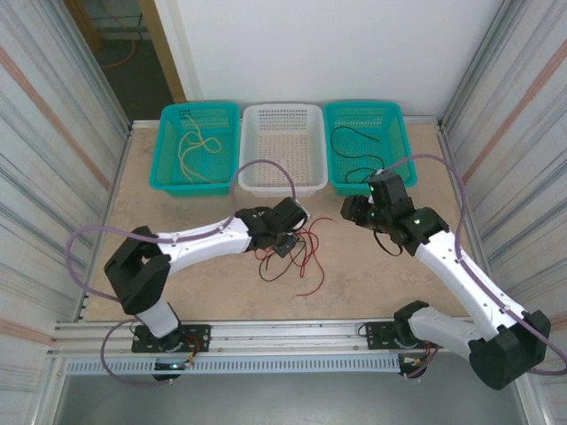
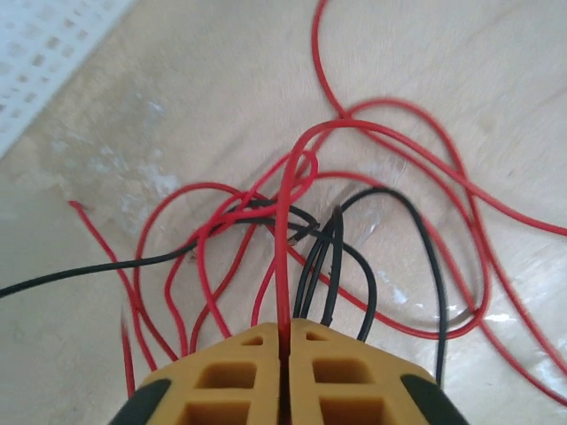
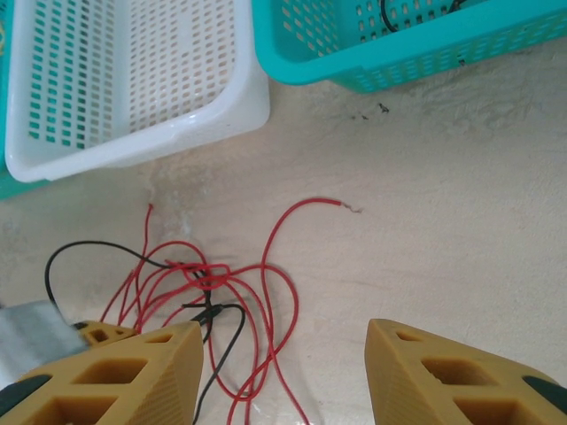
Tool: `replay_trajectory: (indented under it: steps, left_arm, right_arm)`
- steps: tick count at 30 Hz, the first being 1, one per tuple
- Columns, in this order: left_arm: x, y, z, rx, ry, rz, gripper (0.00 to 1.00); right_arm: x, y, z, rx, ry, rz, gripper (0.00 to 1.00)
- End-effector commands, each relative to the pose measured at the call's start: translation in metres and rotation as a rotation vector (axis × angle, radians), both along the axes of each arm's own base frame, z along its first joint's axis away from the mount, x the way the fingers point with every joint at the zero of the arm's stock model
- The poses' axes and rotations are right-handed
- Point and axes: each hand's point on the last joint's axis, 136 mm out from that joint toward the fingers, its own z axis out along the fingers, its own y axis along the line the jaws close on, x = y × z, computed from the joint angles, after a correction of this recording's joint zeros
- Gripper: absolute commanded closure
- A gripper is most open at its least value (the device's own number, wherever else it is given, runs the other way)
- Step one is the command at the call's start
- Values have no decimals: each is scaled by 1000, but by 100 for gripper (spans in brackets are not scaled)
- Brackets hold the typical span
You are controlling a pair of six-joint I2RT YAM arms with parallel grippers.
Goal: Untangle the cables
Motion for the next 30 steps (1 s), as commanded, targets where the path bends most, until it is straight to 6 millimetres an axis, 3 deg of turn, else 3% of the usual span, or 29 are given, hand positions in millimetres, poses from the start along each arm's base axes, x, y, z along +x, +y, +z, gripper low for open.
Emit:
replay_trajectory:
  steps: [1, 7, 14, 16, 19, 26, 30]
  left_arm:
    - [7, -5, 46, -112, -99, 23, 100]
    - [-3, -13, 119, -337, -131, 19, 100]
    - [-6, -10, 207, -686, -52, 46, 100]
    - [-7, -7, 236, -773, -43, 48, 100]
    - [-15, -5, 275, -879, -52, 3, 100]
    - [-19, -1, 338, -968, -126, -66, 100]
    - [-6, 9, 363, -991, -189, -49, 100]
  right_arm:
    - [0, -3, 16, 11, -45, -17, 49]
    - [-2, 10, 19, 43, -71, 51, 49]
    - [-14, 35, 48, 100, -186, 171, 44]
    - [-18, 45, 54, 115, -207, 218, 30]
    - [-26, 56, 59, 114, -231, 273, 28]
    - [-20, 48, 44, 39, -191, 220, 28]
    - [-18, 46, 32, 33, -146, 199, 29]
